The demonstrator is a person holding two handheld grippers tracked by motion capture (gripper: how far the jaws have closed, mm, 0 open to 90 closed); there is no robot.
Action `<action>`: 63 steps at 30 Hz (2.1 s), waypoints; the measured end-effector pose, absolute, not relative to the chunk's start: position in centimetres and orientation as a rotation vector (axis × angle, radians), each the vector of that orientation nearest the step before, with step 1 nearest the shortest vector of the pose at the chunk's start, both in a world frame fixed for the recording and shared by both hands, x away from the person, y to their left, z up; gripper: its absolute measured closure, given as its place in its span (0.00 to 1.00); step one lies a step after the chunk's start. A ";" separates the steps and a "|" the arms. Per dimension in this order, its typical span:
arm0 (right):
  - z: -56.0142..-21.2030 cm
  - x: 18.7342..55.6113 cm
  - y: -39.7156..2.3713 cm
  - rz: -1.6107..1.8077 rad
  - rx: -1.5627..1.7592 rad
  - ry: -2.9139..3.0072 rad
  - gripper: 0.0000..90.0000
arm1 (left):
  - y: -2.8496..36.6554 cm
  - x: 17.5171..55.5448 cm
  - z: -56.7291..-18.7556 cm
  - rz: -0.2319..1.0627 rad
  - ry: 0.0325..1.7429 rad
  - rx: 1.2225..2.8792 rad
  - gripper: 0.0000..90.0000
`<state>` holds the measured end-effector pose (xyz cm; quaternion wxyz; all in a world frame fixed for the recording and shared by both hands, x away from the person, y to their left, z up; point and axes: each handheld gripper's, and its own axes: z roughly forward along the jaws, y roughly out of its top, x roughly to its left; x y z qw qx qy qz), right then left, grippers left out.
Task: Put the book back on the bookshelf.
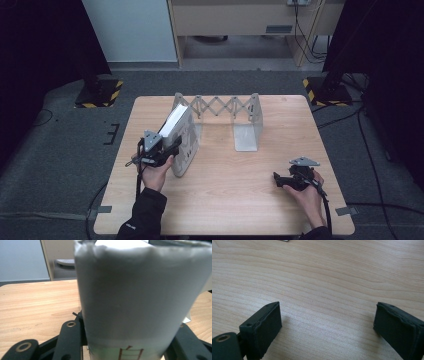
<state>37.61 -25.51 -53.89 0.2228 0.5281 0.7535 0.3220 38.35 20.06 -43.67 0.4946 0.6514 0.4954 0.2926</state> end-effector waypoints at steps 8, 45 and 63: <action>-53.9 37.6 -25.5 0.887 1.458 2.085 0.09 | 19.6 38.2 -44.4 0.737 1.191 1.565 0.57; -53.9 37.7 -25.4 0.885 1.470 2.078 0.09 | 18.5 40.9 -45.6 0.849 1.160 1.502 0.53; -53.9 37.7 -25.4 0.886 1.469 2.075 0.09 | 19.0 39.6 -49.3 0.697 1.183 1.659 0.48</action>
